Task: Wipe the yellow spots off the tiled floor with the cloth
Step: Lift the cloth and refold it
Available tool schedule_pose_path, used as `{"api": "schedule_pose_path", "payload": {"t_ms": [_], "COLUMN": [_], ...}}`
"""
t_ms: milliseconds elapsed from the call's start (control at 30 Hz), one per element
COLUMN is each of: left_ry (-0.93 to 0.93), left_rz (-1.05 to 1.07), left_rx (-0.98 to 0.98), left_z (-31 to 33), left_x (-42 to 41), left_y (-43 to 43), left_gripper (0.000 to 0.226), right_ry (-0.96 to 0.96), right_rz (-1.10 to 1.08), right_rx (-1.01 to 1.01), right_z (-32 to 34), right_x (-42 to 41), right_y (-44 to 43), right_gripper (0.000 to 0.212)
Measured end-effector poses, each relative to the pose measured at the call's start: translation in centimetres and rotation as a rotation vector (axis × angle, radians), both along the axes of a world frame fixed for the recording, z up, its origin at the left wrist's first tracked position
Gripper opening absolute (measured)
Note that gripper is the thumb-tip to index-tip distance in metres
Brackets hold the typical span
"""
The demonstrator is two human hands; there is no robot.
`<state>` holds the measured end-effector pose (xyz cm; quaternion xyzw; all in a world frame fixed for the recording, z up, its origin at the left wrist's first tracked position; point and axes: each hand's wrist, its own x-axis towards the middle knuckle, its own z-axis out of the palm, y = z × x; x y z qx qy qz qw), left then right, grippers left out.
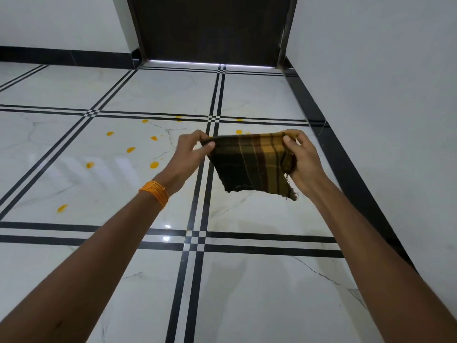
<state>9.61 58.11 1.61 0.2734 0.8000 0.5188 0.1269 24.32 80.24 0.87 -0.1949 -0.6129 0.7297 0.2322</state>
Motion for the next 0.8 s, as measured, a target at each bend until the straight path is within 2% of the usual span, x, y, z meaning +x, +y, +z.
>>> {"api": "schedule_pose_path", "payload": {"t_ms": [67,100,167,200,300,333,400,467,567,667,733,800], "left_ry": [-0.324,-0.396,-0.422,-0.424,-0.518,-0.584,-0.775,-0.953,-1.144,-1.169,-1.084,-0.943], "left_rz": [0.002,0.041,0.132,0.153,0.166,0.133,0.026,-0.041,0.034,0.136,0.120,0.077], "left_rx": [0.161,0.188,0.168,0.151,0.172,0.194,0.264,0.359,0.458,0.428,0.439,0.445], "left_z": [0.0,-0.5,-1.8,-2.2,-2.8,-2.9,-2.8,-2.7,-3.2,-4.1,-4.1,-3.5], "left_x": [0.2,0.5,1.0,1.3,1.3,1.2,1.2,1.1,1.0,1.4,1.6,1.7], "left_y": [0.2,0.3,0.5,0.6,0.2,-0.1,-0.8,-1.3,-1.4,-1.0,-0.8,-0.7], "left_gripper": [0.012,0.011,0.018,0.022,0.032,0.037,0.045,0.048,0.043,0.032,0.031,0.031], "right_ry": [-0.055,-0.146,-0.293,-0.326,-0.246,-0.201,-0.132,-0.130,-0.149,-0.148,-0.130,-0.081], "right_rz": [0.143,0.238,0.378,0.409,0.434,0.398,0.300,0.209,0.147,0.158,0.151,0.180], "right_rx": [-0.341,-0.437,-0.553,-0.554,-0.448,-0.457,-0.500,-0.479,-0.414,-0.441,-0.457,-0.479], "right_z": [-1.1,-2.3,-4.4,-4.9,-4.7,-4.3,-3.2,-2.4,-2.1,-2.8,-2.8,-2.4], "right_x": [0.0,0.3,1.0,1.2,0.8,0.6,-0.1,-0.7,-1.3,-1.9,-2.4,-3.0], "right_y": [-1.3,-2.1,-3.5,-4.1,-4.8,-4.8,-4.5,-4.1,-4.1,-4.3,-4.4,-4.5], "right_gripper": [0.036,0.049,0.067,0.067,0.021,0.016,0.023,0.021,0.018,0.014,0.016,0.030]}}
